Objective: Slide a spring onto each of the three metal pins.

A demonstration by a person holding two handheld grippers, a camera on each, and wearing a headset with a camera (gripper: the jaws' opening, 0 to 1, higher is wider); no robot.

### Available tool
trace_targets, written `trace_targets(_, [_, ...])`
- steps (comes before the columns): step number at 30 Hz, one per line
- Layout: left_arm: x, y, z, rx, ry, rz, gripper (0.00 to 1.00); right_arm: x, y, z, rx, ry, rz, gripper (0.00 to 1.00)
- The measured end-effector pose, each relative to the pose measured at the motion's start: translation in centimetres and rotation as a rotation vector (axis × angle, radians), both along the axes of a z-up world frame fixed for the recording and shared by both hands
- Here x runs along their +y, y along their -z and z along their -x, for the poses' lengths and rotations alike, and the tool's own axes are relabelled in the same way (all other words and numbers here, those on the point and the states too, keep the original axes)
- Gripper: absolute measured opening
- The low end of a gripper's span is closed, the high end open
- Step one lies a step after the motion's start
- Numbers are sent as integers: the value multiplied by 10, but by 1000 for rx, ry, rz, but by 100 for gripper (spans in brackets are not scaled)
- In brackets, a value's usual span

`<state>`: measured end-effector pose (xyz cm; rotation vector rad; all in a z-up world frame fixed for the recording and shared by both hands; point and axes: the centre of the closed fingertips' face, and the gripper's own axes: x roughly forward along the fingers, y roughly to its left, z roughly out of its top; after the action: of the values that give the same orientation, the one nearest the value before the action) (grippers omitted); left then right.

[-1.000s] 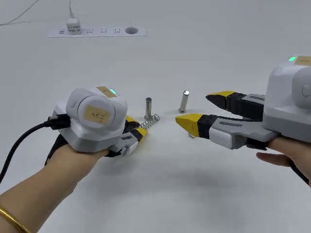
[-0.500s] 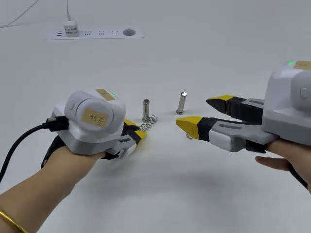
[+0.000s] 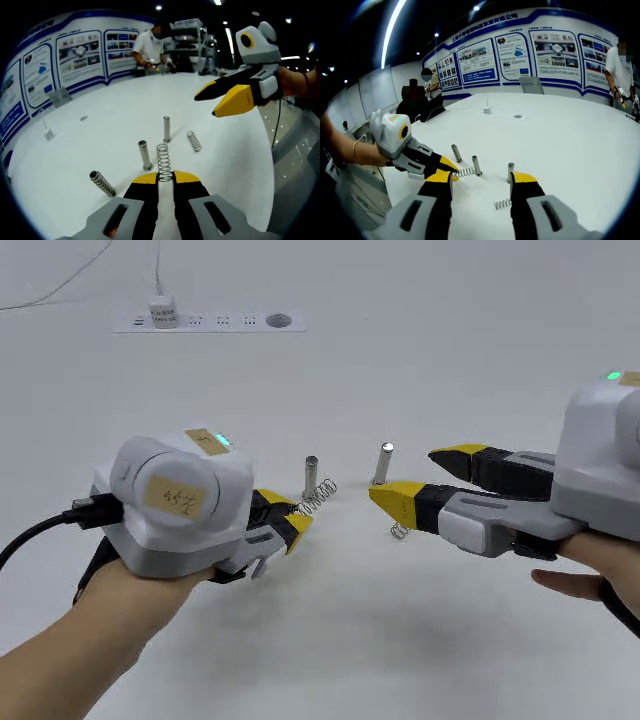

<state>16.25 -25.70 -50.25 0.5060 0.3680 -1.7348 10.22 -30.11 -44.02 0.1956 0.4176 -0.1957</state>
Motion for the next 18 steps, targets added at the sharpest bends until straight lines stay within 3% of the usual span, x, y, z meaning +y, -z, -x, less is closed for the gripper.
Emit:
trace_targets(4, [4,-14,5,28,2,55,10,4,-7,-5,-33,-13,-29,45])
trace_targets(5, [4,-21,6,38,2,96,10,5,-8,-7,-40,-21,-35,44])
trace_targets(6, [5,-24,6,42,3,110,10,7,-9,-8,-45,-26,-43,43])
trace_targets(12, [16,-35,11,50,22,158,10,18,-13,-17,-76,-54,-103,40])
trace_targets(18, [25,-47,16,62,44,206,10,33,-16,-25,-111,-96,-204,32])
